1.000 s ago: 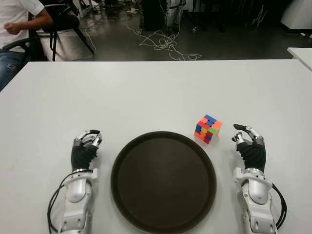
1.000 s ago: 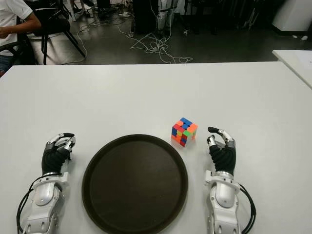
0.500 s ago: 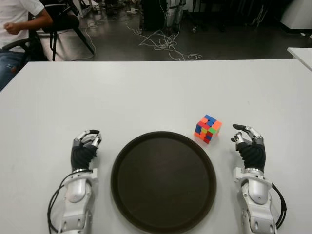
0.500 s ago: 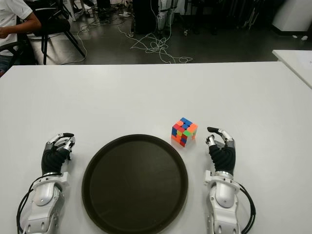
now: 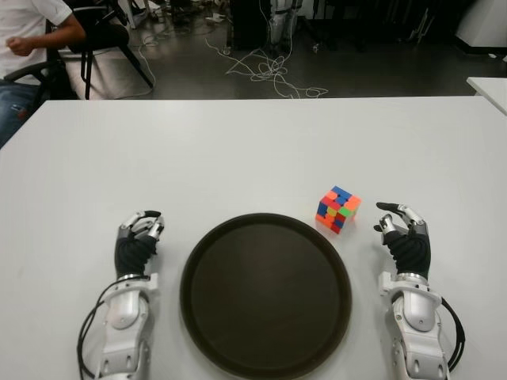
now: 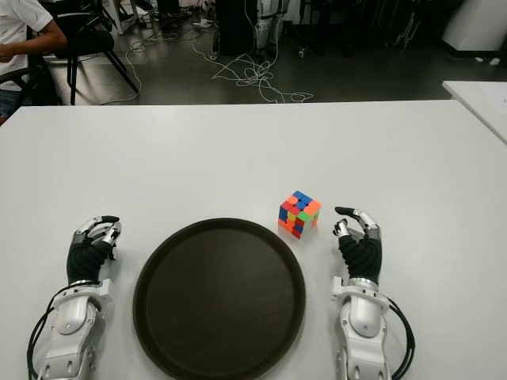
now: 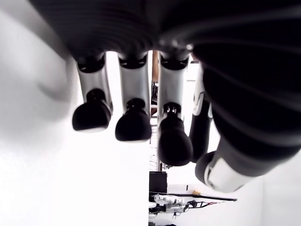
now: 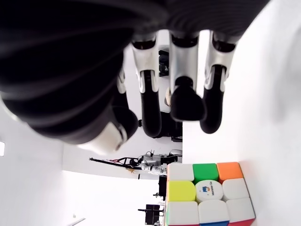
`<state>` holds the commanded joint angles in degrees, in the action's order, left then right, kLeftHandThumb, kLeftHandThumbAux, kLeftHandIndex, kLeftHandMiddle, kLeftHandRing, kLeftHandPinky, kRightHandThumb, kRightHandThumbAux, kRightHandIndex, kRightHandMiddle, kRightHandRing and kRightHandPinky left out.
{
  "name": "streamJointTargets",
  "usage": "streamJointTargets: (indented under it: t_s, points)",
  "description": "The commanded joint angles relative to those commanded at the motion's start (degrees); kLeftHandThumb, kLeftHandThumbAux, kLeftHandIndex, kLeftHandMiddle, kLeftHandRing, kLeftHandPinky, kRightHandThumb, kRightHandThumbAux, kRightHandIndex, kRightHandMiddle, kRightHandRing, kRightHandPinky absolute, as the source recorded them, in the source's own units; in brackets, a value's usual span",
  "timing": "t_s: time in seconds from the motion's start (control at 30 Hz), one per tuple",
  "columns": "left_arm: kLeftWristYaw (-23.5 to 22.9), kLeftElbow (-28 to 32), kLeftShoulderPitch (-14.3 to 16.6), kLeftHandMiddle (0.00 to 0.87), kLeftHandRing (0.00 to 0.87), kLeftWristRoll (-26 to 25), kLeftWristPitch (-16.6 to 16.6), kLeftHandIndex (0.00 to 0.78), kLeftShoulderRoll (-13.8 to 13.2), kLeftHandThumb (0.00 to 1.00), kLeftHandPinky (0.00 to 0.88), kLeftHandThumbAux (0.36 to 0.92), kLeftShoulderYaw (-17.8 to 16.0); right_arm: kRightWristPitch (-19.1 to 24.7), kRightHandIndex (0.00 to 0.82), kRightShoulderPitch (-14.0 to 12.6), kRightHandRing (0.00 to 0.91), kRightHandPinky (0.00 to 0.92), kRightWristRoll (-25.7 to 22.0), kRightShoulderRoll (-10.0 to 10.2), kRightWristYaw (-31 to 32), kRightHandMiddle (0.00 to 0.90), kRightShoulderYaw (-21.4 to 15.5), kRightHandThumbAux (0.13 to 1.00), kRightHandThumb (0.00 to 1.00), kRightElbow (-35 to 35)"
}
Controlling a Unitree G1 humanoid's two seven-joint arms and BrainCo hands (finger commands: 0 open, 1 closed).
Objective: Pick up the Rubik's Cube and put it in the plate
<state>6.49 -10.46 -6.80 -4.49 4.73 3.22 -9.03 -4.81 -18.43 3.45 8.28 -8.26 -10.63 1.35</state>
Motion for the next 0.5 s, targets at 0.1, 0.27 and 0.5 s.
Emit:
streamJointTargets:
  t_s: [0.1, 0.27, 0.5]
  points:
    - [0.04, 0.04, -0.05, 0.795, 0.815, 0.13, 0.15, 0.442, 0.05, 0.702, 0.81, 0.71, 0.0, 0.04, 0.438, 0.0, 0.806, 0.808, -0.42, 0.21, 0.02, 0.785, -0.14, 0.727, 0.692, 0.12]
    - [0.15, -0.16, -0.07, 0.795, 0.815, 0.39, 0.55, 0.442, 0.09, 0.702, 0.81, 0.71, 0.03, -0.14, 0.438, 0.08, 0.807, 0.807, -0.42, 0.51, -0.5, 0.784, -0.3, 0.727, 0.691, 0.13]
    - [0.18, -0.62, 0.0, 0.802, 0.826, 0.44, 1.63, 0.442, 0.17, 0.702, 0.822, 0.71, -0.04, -2.43, 0.436, 0.49, 0.777, 0.775, 1.31, 0.57, -2.45, 0.754, -0.06, 0.729, 0.689, -0.83]
